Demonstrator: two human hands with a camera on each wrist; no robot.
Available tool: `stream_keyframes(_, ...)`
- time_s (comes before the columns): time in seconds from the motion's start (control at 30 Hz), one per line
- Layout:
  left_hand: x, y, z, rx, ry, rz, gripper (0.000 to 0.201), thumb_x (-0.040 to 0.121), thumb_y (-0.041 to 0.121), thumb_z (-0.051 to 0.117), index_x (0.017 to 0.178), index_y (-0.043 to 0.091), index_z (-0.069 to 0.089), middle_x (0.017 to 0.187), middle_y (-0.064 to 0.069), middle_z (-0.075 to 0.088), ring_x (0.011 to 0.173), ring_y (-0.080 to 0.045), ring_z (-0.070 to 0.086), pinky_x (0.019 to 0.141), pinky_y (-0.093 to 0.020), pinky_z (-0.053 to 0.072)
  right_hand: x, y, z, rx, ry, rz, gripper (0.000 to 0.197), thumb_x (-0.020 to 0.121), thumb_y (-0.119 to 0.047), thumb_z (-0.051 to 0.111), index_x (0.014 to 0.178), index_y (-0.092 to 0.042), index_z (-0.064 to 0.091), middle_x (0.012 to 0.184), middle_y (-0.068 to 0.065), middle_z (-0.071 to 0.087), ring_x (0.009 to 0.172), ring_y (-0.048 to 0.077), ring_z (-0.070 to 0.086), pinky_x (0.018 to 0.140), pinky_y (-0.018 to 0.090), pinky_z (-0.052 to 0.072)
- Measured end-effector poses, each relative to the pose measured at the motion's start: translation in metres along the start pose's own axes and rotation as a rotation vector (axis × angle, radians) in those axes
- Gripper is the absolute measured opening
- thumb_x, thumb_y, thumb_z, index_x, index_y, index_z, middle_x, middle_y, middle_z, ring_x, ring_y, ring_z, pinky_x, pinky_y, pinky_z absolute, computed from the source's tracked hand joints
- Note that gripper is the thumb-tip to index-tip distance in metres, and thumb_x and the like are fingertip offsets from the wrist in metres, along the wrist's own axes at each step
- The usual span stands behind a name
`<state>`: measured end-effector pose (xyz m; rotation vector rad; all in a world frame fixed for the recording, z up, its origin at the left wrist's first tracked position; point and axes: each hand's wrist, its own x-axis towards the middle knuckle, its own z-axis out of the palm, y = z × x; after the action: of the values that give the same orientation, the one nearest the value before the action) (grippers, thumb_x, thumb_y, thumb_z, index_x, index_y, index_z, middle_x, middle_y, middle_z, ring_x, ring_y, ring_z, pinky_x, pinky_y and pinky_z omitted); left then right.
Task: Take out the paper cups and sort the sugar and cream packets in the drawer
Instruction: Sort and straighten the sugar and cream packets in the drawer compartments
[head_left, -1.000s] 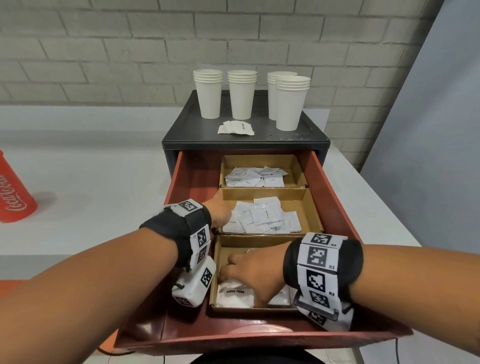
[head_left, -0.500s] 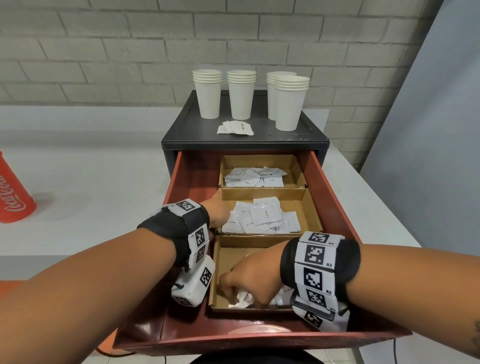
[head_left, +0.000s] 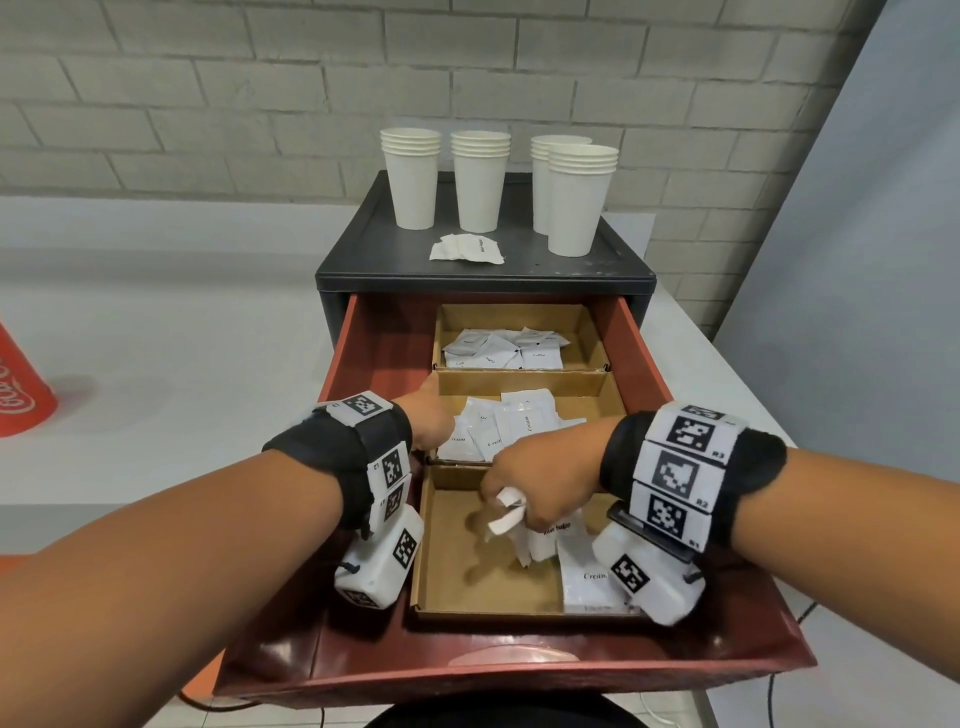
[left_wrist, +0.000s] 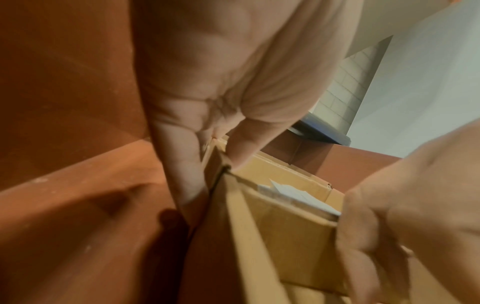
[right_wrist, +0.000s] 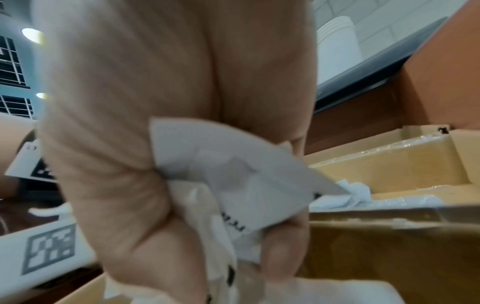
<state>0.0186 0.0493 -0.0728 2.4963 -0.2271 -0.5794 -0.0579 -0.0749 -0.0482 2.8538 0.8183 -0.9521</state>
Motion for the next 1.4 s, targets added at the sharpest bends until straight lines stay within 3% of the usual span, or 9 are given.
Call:
stream_keyframes(0.23, -0.003, 0.005, -0.002, -0.061, -0.026, 0.004, 0.058, 0.095, 0.002, 0.039, 0.148, 0.008, 0.016, 0.140, -0.019, 0.043, 0.126, -0.033, 0.047, 0.103, -0.036, 0.041, 0.000, -0.001, 0.002, 0.111, 0.020, 0.036, 0.015, 0.080, -0.004, 0.056, 0.087, -0.015, 0.050, 0.088, 0.007, 0.054, 0.078, 0.023, 0.048, 0.068, 0.032, 0.040)
stream_keyframes(0.33, -0.006, 0.010, -0.006, -0.097, -0.013, -0.008, 0.052, 0.092, 0.004, 0.049, 0.141, 0.008, 0.033, 0.132, -0.016, 0.050, 0.112, -0.029, 0.053, 0.086, -0.033, 0.044, -0.004, 0.007, -0.009, 0.230, 0.121, 0.051, 0.020, 0.078, 0.000, 0.057, 0.092, -0.015, 0.054, 0.093, 0.009, 0.057, 0.080, 0.025, 0.053, 0.069, 0.036, 0.045)
stream_keyframes(0.47, -0.002, 0.013, -0.008, -0.349, 0.138, 0.071, 0.005, 0.087, 0.007, 0.055, 0.086, 0.011, 0.057, 0.103, -0.011, 0.059, 0.093, -0.026, 0.057, 0.086, -0.035, 0.049, -0.013, 0.019, -0.024, 0.471, 0.271, 0.083, 0.030, 0.078, 0.003, 0.057, 0.074, -0.023, 0.045, 0.081, 0.004, 0.051, 0.070, 0.019, 0.051, 0.058, 0.030, 0.045)
stream_keyframes(0.53, -0.003, 0.018, -0.010, -0.581, 0.134, 0.095, 0.016, 0.090, 0.011, 0.053, 0.074, 0.016, 0.053, 0.089, -0.010, 0.057, 0.078, -0.023, 0.056, 0.078, -0.034, 0.052, -0.018, 0.023, -0.031, 0.620, 0.348, 0.098, 0.026, 0.082, 0.005, 0.056, 0.082, -0.020, 0.048, 0.081, 0.000, 0.051, 0.068, 0.012, 0.052, 0.054, 0.019, 0.047)
stream_keyframes(0.67, -0.012, 0.027, -0.018, -0.991, -0.115, 0.079, 0.032, 0.096, 0.040, 0.042, 0.097, 0.013, 0.060, 0.095, -0.009, 0.062, 0.094, -0.026, 0.059, 0.093, -0.044, 0.046, -0.019, 0.032, -0.045, 0.982, 0.609, 0.076, 0.027, 0.082, 0.011, 0.055, 0.105, -0.004, 0.056, 0.085, 0.009, 0.058, 0.071, 0.019, 0.059, 0.058, 0.026, 0.050)
stream_keyframes(0.83, -0.014, 0.033, -0.028, -1.090, -0.488, 0.198, 0.052, 0.088, 0.061, 0.035, 0.117, 0.025, 0.060, 0.109, -0.009, 0.063, 0.099, -0.028, 0.062, 0.076, -0.039, 0.053, -0.014, 0.037, -0.065, 1.440, 0.844, 0.023, 0.025, 0.086, 0.010, 0.051, 0.095, -0.012, 0.054, 0.094, 0.012, 0.058, 0.080, 0.023, 0.059, 0.054, 0.023, 0.049)
stream_keyframes(1.03, -0.011, 0.050, -0.039, -1.328, -0.511, 0.205, 0.053, 0.091, 0.050, 0.046, 0.131, 0.017, 0.053, 0.108, -0.012, 0.064, 0.092, -0.029, 0.065, 0.056, -0.029, 0.059, -0.005, 0.030, -0.079, 1.600, 0.949, 0.028, 0.008, 0.096, -0.019, 0.050, 0.098, -0.020, 0.058, 0.102, 0.010, 0.065, 0.091, 0.020, 0.063, 0.079, 0.032, 0.051)
stream_keyframes(1.17, -0.009, 0.060, -0.042, -1.434, -0.520, 0.231, 0.059, 0.089, 0.059, 0.040, 0.129, 0.018, 0.054, 0.116, -0.010, 0.064, 0.105, -0.023, 0.062, 0.063, -0.031, 0.059, 0.002, 0.018, -0.087, 1.311, 0.958, 0.166, 0.038, 0.100, -0.043, 0.030, 0.131, -0.026, 0.046, 0.132, 0.003, 0.054, 0.119, 0.020, 0.052, 0.104, 0.035, 0.039)
stream_keyframes(1.4, -0.002, 0.061, -0.050, -1.562, -0.435, 0.231, 0.049, 0.093, 0.045, 0.047, 0.128, 0.011, 0.052, 0.121, -0.017, 0.062, 0.108, -0.029, 0.062, 0.065, -0.035, 0.060, 0.003, 0.023, -0.099, 1.238, 0.874, 0.180, 0.045, 0.101, -0.041, 0.029, 0.141, -0.022, 0.041, 0.144, 0.003, 0.044, 0.129, 0.018, 0.044, 0.098, 0.025, 0.035)
